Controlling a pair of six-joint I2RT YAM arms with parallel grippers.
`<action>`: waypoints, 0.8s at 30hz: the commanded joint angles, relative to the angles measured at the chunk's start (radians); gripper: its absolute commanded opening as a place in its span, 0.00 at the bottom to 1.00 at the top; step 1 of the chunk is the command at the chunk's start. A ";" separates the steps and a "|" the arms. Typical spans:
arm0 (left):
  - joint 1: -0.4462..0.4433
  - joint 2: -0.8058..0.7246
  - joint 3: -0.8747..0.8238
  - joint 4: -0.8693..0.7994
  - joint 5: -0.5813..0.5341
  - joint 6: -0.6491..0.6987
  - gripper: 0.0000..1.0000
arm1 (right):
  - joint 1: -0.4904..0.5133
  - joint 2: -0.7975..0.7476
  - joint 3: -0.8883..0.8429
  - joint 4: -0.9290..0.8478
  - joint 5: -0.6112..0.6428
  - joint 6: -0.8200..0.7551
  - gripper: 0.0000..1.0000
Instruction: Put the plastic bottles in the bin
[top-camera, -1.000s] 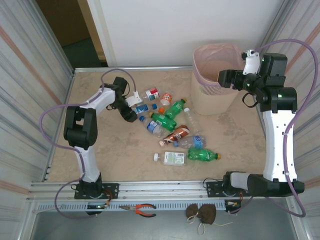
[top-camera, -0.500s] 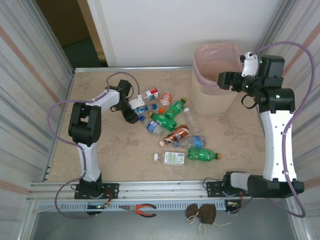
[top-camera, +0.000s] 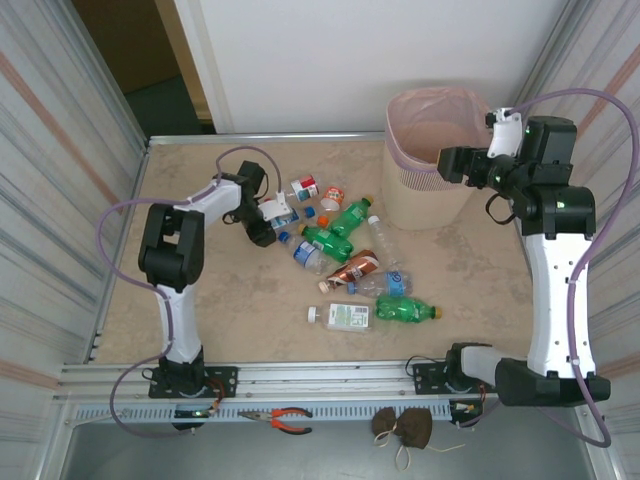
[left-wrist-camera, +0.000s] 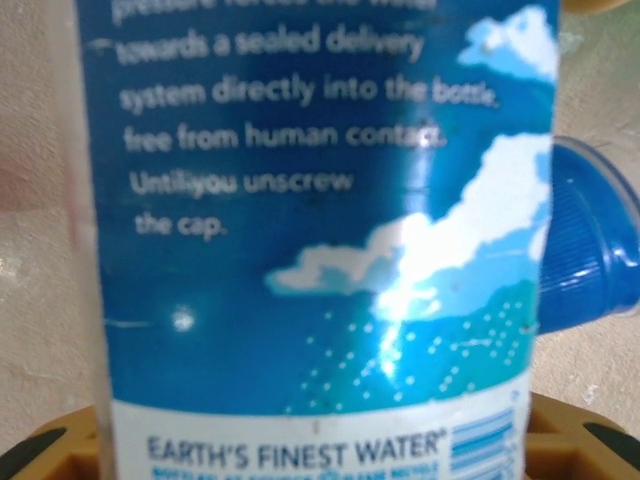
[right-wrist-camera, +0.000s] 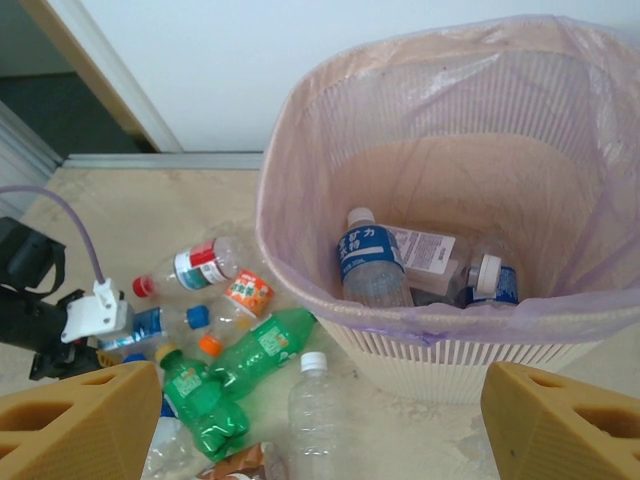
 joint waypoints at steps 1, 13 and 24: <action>-0.006 -0.079 -0.020 -0.010 -0.006 0.019 0.42 | -0.007 -0.025 0.012 -0.004 0.008 0.021 0.82; 0.007 -0.300 -0.048 -0.014 0.099 -0.045 0.37 | -0.008 -0.096 0.009 0.019 -0.044 0.070 0.81; -0.011 -0.531 -0.045 0.033 0.483 -0.260 0.33 | 0.011 -0.281 -0.258 0.401 -0.288 0.251 0.79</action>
